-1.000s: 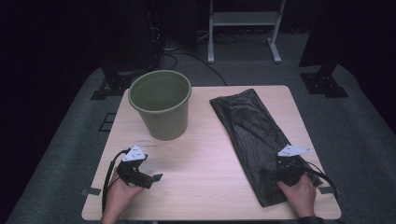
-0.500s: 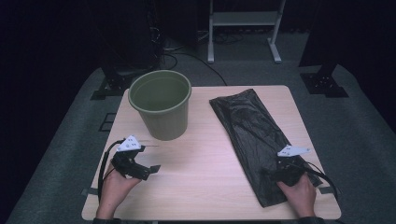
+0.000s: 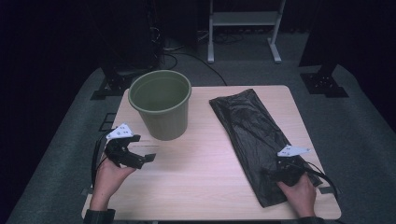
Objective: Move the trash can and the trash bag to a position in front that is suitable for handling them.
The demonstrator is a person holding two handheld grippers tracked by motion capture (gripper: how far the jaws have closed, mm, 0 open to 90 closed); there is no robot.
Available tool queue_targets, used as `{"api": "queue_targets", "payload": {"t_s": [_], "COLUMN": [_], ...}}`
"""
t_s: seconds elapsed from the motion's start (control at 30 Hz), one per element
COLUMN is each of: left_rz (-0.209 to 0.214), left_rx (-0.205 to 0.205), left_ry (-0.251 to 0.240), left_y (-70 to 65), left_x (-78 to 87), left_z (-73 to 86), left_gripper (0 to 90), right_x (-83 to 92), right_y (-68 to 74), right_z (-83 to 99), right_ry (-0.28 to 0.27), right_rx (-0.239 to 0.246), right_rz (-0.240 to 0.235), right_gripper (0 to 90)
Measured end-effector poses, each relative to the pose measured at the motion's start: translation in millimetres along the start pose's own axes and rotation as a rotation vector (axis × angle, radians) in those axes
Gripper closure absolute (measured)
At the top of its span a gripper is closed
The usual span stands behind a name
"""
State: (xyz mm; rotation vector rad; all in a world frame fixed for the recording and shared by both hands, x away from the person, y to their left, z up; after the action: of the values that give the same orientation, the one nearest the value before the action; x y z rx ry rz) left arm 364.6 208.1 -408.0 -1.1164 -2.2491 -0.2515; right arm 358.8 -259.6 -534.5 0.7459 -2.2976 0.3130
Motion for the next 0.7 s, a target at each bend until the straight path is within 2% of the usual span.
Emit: {"api": "queue_targets", "payload": {"t_s": [0.33,0.7], "left_rz": [-0.027,-0.065], "left_rx": [0.005,-0.002], "left_ry": [-0.042,-0.03], "left_y": [13.1,32.2], "left_x": [16.1,26.3], "left_z": [-28.5,-56.5], "left_gripper": [0.0,0.0], "right_x": [0.0,0.0], "right_y": [0.1,0.1], "right_z": [0.0,0.0], "right_ry": [0.0,0.0], "right_rx": [0.0,0.001], "right_rz": [-0.001,-0.002], "right_gripper": [11.0,11.0]}}
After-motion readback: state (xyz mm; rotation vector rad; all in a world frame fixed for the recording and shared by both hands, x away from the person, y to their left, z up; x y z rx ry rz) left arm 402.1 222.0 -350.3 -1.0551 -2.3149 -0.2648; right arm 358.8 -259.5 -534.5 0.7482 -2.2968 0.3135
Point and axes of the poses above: each handheld gripper's, and its own axes: x roughly backward along the jaws, z roughly out of its underside, y roughly to its left, the point moved 7 cm from there along -x, roughly forward along the jaws, and after that the axes turned 2 degrees about z, right-handed, at the moved point
